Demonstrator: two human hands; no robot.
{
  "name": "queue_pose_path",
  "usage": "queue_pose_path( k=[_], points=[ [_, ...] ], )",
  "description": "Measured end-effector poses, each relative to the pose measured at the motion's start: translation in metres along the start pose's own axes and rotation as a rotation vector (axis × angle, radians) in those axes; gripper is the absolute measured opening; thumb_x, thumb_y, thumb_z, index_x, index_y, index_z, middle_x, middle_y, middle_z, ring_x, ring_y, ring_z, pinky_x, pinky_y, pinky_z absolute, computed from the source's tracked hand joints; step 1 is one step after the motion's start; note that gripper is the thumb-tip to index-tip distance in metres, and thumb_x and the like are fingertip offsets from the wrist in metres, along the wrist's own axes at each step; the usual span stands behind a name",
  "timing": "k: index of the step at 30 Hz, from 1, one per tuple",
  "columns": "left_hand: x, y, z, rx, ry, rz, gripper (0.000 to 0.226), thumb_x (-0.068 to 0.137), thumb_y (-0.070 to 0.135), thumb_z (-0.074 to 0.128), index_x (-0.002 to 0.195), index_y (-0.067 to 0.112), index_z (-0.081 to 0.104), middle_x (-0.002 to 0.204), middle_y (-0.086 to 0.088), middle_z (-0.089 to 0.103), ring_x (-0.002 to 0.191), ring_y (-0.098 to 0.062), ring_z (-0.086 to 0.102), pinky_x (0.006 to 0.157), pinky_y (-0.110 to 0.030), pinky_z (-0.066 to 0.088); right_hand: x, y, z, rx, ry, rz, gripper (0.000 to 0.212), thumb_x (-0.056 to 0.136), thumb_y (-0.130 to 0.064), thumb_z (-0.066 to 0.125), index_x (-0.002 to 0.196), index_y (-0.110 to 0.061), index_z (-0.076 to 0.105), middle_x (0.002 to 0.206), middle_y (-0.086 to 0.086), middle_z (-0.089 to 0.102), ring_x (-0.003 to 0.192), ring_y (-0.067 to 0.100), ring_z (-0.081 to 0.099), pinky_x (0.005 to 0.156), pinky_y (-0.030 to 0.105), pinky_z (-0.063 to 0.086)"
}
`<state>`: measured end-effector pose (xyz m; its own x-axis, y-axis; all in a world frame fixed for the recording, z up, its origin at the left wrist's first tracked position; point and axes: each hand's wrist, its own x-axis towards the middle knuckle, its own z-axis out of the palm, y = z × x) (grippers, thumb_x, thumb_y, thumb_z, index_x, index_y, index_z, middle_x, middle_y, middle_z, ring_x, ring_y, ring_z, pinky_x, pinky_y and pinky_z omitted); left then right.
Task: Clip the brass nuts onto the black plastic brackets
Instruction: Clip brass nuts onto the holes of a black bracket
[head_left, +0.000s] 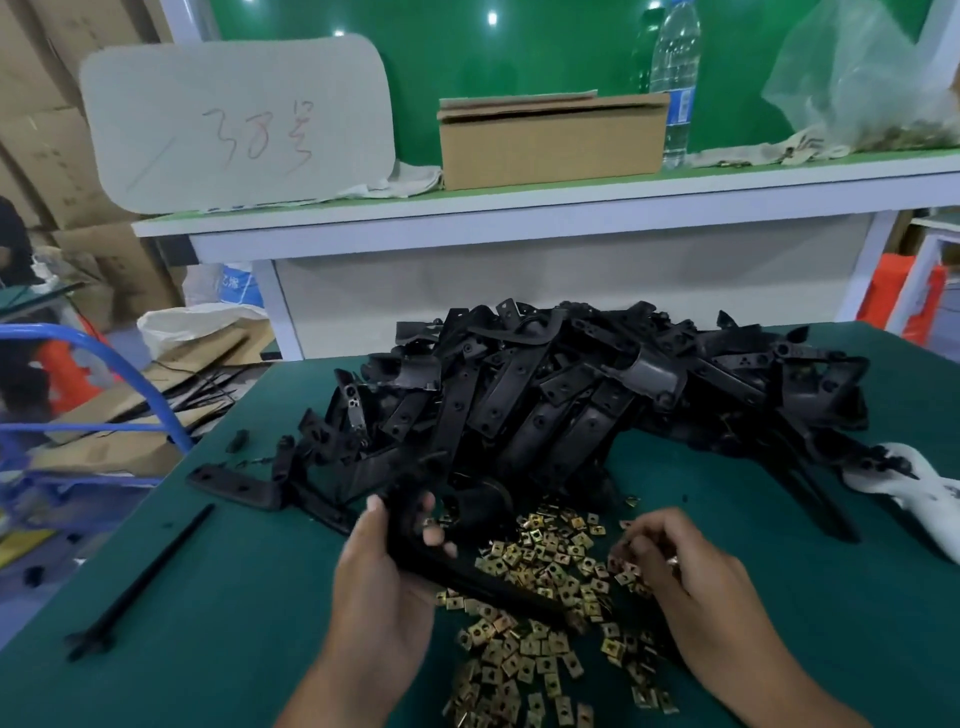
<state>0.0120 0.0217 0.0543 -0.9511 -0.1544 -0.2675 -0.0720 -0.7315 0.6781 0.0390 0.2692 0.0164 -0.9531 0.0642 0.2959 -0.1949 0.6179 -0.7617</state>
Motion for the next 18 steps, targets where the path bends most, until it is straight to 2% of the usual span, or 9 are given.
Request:
queue_pose_path(
  k=[2, 3, 6, 7, 10, 13, 15, 17, 18],
  points=[
    [0.002, -0.013, -0.002, -0.024, -0.054, -0.163, 0.036, 0.106, 0.037, 0.044, 0.113, 0.005, 0.057, 0.072, -0.005, 0.064, 0.049, -0.011, 0.049, 0.045, -0.028, 0.051, 0.0, 0.0, -0.002, 0.005, 0.03, -0.011, 0.018, 0.091, -0.059, 0.038, 0.093, -0.048, 0.053, 0.093, -0.02, 0.066, 0.062, 0.002, 0.058, 0.054, 0.018, 0.04],
    [0.004, -0.017, -0.003, -0.026, -0.085, -0.214, 0.035, 0.105, 0.036, 0.047, 0.115, 0.004, 0.056, 0.071, -0.005, 0.059, 0.05, -0.012, 0.048, 0.045, -0.027, 0.05, 0.001, 0.0, -0.003, -0.011, 0.042, -0.022, 0.017, 0.092, -0.058, 0.041, 0.093, -0.047, 0.054, 0.095, -0.022, 0.065, 0.063, 0.001, 0.056, 0.054, 0.016, 0.038],
    [0.005, -0.026, -0.007, -0.044, -0.198, -0.274, 0.031, 0.095, 0.027, 0.057, 0.119, 0.007, 0.058, 0.075, -0.008, 0.056, 0.055, -0.015, 0.051, 0.047, -0.029, 0.05, 0.0, 0.001, -0.003, -0.043, 0.06, -0.032, 0.004, 0.094, -0.042, 0.061, 0.091, -0.041, 0.059, 0.102, -0.027, 0.062, 0.094, -0.003, 0.056, 0.07, 0.013, 0.038],
    [0.004, -0.026, -0.008, -0.047, -0.219, -0.281, 0.034, 0.091, 0.024, 0.059, 0.123, 0.01, 0.063, 0.077, -0.008, 0.06, 0.056, -0.016, 0.053, 0.046, -0.028, 0.05, 0.0, 0.001, -0.003, -0.037, 0.067, -0.033, 0.009, 0.092, -0.034, 0.068, 0.091, -0.039, 0.06, 0.101, -0.026, 0.062, 0.098, -0.001, 0.056, 0.074, 0.013, 0.038],
    [0.004, -0.03, -0.013, -0.095, -0.273, -0.357, 0.043, 0.087, 0.015, 0.059, 0.128, 0.024, 0.067, 0.096, -0.008, 0.06, 0.054, -0.01, 0.05, 0.038, -0.021, 0.045, 0.001, 0.002, -0.002, 0.017, 0.071, -0.038, 0.019, 0.089, -0.02, 0.075, 0.093, -0.036, 0.065, 0.094, -0.02, 0.065, 0.087, 0.006, 0.059, 0.068, 0.011, 0.04],
    [0.0, -0.033, -0.017, -0.304, -0.448, -0.587, 0.039, 0.092, 0.008, 0.067, 0.13, 0.013, 0.057, 0.105, -0.013, 0.057, 0.057, -0.012, 0.05, 0.036, -0.021, 0.046, 0.001, 0.0, 0.001, 0.038, 0.036, -0.084, 0.019, 0.09, -0.021, 0.073, 0.093, -0.04, 0.068, 0.087, -0.023, 0.064, 0.079, 0.007, 0.058, 0.063, 0.01, 0.039],
    [-0.004, -0.033, -0.019, -0.388, -0.604, -0.692, 0.039, 0.09, 0.009, 0.075, 0.125, 0.005, 0.06, 0.11, -0.014, 0.055, 0.064, -0.013, 0.052, 0.041, -0.022, 0.05, 0.0, -0.002, 0.004, 0.041, -0.002, -0.121, 0.017, 0.09, -0.022, 0.073, 0.093, -0.039, 0.069, 0.083, -0.025, 0.062, 0.073, 0.005, 0.056, 0.059, 0.009, 0.037],
    [-0.006, -0.033, -0.016, -0.33, -0.667, -0.656, 0.043, 0.079, 0.004, 0.085, 0.118, 0.001, 0.068, 0.116, -0.013, 0.05, 0.068, -0.011, 0.053, 0.043, -0.019, 0.051, -0.001, -0.003, 0.005, 0.052, -0.014, -0.149, 0.014, 0.09, -0.025, 0.073, 0.095, -0.037, 0.069, 0.079, -0.024, 0.062, 0.069, 0.003, 0.054, 0.056, 0.008, 0.035],
    [-0.007, -0.034, -0.015, -0.272, -0.657, -0.609, 0.052, 0.07, -0.001, 0.091, 0.117, 0.002, 0.07, 0.115, -0.014, 0.052, 0.066, -0.01, 0.053, 0.04, -0.017, 0.05, -0.001, -0.004, 0.005, 0.078, -0.019, -0.144, 0.01, 0.089, -0.029, 0.072, 0.096, -0.037, 0.07, 0.077, -0.021, 0.062, 0.068, 0.003, 0.054, 0.056, 0.009, 0.035]
  ],
)
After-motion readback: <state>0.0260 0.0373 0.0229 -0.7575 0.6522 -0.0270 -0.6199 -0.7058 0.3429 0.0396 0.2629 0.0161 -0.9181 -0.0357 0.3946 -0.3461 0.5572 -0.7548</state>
